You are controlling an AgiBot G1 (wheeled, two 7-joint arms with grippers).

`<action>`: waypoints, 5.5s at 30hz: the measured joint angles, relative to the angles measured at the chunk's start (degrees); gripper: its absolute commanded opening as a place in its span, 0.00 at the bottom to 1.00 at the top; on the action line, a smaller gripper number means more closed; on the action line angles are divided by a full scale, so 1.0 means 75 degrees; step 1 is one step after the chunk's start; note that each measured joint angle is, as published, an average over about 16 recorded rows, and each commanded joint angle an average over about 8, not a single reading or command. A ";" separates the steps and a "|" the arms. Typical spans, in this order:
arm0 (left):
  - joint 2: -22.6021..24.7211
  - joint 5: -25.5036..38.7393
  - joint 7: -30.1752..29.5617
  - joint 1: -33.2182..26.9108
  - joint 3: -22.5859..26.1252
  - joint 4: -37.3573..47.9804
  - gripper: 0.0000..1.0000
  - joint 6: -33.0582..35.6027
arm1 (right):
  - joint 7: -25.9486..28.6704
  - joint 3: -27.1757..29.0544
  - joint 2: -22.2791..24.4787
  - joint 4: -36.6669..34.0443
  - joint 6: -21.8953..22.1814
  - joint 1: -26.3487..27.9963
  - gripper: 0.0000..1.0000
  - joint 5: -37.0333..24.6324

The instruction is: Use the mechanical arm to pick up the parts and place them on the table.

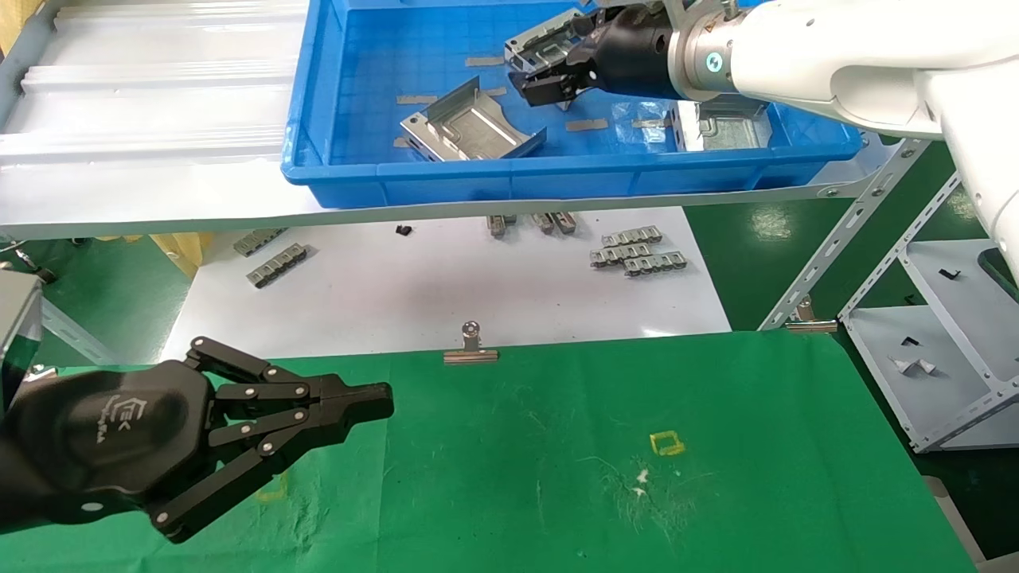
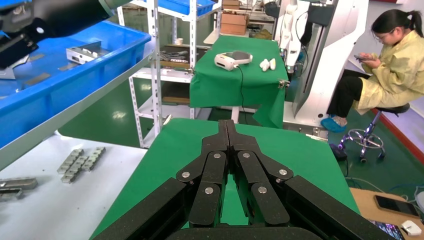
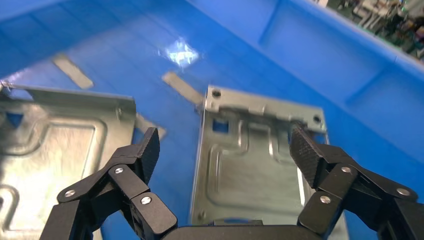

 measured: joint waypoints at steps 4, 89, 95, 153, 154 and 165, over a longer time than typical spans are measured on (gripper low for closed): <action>0.0000 0.0000 0.0000 0.0000 0.0000 0.0000 0.00 0.0000 | 0.0422 -0.0403 -0.0013 0.0053 0.0212 0.0007 0.00 0.0056; 0.0000 -0.0001 0.0001 0.0000 0.0001 0.0000 1.00 0.0000 | -0.4027 -0.3087 0.4949 0.3514 -0.6614 -0.0700 0.00 0.5099; 0.0000 -0.0001 0.0001 0.0000 0.0001 0.0000 1.00 0.0000 | -0.5385 -0.3804 0.4939 0.3069 -0.6508 -0.1240 0.00 0.4701; -0.0001 -0.0001 0.0001 -0.0001 0.0002 0.0000 1.00 -0.0001 | -0.9001 -0.4222 0.2706 -0.2216 -0.5835 -0.2019 1.00 0.4092; -0.0001 -0.0001 0.0001 -0.0001 0.0002 0.0000 1.00 -0.0001 | -0.8991 -0.4213 0.2705 -0.2227 -0.5859 -0.1997 1.00 0.4104; -0.0001 -0.0002 0.0001 -0.0001 0.0002 0.0000 1.00 -0.0001 | -0.8345 -0.3969 0.2848 -0.2273 -0.6348 -0.1623 1.00 0.4466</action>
